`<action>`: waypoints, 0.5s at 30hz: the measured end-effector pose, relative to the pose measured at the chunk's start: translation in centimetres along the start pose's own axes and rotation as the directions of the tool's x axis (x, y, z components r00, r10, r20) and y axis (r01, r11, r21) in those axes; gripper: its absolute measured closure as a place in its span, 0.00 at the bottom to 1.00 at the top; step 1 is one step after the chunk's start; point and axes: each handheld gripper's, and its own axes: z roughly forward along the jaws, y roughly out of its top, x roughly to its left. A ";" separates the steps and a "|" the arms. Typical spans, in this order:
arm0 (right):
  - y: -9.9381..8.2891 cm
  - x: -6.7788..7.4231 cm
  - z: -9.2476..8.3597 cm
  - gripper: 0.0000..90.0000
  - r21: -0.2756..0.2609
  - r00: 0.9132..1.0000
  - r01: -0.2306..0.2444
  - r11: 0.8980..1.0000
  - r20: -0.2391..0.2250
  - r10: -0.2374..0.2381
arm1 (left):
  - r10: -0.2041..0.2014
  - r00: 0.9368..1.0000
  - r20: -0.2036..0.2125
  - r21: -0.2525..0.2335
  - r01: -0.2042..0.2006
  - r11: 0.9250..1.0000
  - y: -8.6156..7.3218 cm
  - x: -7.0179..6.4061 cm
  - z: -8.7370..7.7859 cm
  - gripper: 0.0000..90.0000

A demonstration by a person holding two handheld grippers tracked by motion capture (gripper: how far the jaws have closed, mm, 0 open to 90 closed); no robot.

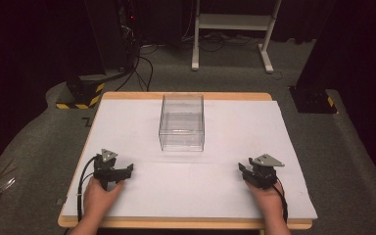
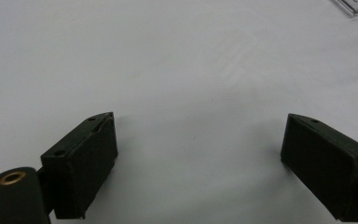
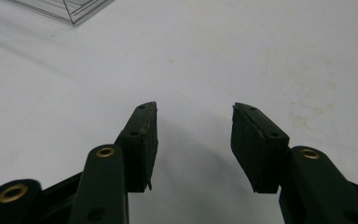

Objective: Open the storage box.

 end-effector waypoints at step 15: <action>0.0 0.2 -0.1 0.56 -0.010 1.000 0.012 1.000 0.006 -0.012 | -0.003 1.000 0.006 0.000 0.003 1.000 0.0 0.1 0.0 0.12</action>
